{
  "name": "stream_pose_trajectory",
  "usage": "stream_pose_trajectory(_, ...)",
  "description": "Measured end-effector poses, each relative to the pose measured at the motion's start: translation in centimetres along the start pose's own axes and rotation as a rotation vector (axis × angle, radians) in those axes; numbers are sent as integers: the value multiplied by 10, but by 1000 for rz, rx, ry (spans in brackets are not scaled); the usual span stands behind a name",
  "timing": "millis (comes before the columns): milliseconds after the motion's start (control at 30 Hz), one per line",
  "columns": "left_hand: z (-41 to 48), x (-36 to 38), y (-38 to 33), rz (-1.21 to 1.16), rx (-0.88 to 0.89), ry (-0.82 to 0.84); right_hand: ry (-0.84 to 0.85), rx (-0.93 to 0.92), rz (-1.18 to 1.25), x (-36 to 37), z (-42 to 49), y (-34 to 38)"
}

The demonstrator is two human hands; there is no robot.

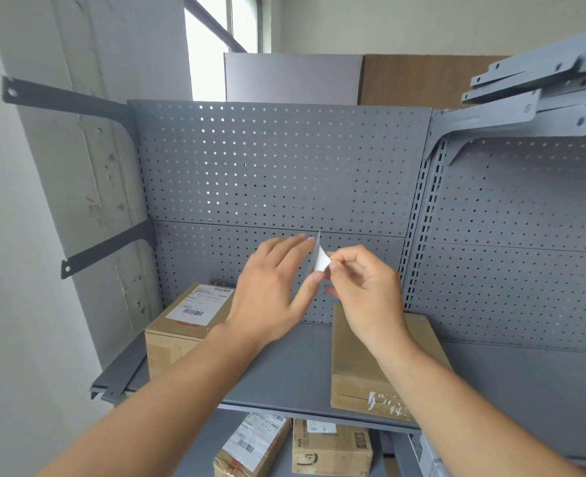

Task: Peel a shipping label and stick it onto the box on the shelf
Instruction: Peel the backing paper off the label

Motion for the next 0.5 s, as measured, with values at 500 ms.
stream_pose_trajectory(500, 1, -5, -21, -477, -274, -114, -103, -199, -151, -6, -4, 6)
Point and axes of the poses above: each hand's wrist, its own z-axis towards the middle knuckle, its own x-axis out of the palm, y = z × x, the point moved 5 cm from there along z, towards the middle knuckle, and after that the axes turned 10 degrees about -z, right-handed, at the moved point
